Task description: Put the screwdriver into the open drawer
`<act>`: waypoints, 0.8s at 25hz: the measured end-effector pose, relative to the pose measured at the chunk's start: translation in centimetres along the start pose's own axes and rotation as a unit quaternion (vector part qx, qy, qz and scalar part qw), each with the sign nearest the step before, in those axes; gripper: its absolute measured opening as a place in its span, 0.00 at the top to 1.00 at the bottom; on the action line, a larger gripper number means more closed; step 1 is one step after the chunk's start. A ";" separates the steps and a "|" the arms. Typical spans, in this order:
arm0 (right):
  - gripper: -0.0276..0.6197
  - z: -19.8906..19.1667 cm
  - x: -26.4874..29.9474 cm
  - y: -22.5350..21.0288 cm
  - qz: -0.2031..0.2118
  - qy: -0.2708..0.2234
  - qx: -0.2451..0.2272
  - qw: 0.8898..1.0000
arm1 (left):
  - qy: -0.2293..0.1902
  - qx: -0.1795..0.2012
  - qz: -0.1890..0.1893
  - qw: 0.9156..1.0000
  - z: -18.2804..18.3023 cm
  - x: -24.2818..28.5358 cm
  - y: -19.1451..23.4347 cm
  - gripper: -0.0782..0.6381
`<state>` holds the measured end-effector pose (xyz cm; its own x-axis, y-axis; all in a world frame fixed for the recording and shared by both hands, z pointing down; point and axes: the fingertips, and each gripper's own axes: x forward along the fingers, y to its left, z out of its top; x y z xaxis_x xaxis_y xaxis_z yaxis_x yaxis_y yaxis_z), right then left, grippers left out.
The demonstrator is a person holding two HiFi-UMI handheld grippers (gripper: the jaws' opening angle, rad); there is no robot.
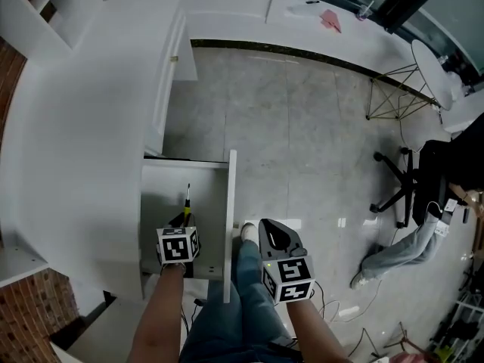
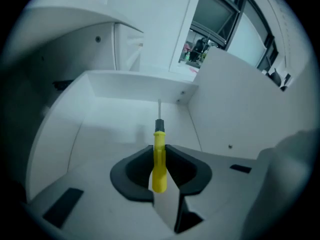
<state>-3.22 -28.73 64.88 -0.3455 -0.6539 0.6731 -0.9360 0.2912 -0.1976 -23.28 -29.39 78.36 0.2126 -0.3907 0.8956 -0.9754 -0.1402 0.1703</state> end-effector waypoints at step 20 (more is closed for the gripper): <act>0.94 2.5 -1.5 -0.9 -0.008 -0.010 -0.014 1.000 | 0.026 -0.019 0.037 0.999 -1.0 -0.1 0.7 0.71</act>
<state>-2.05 -29.77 62.23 -0.3312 -0.6729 0.6615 -0.9397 0.2986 -0.1667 -24.01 -28.53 78.77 0.1378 -0.3512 0.9261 -0.9900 -0.0774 0.1179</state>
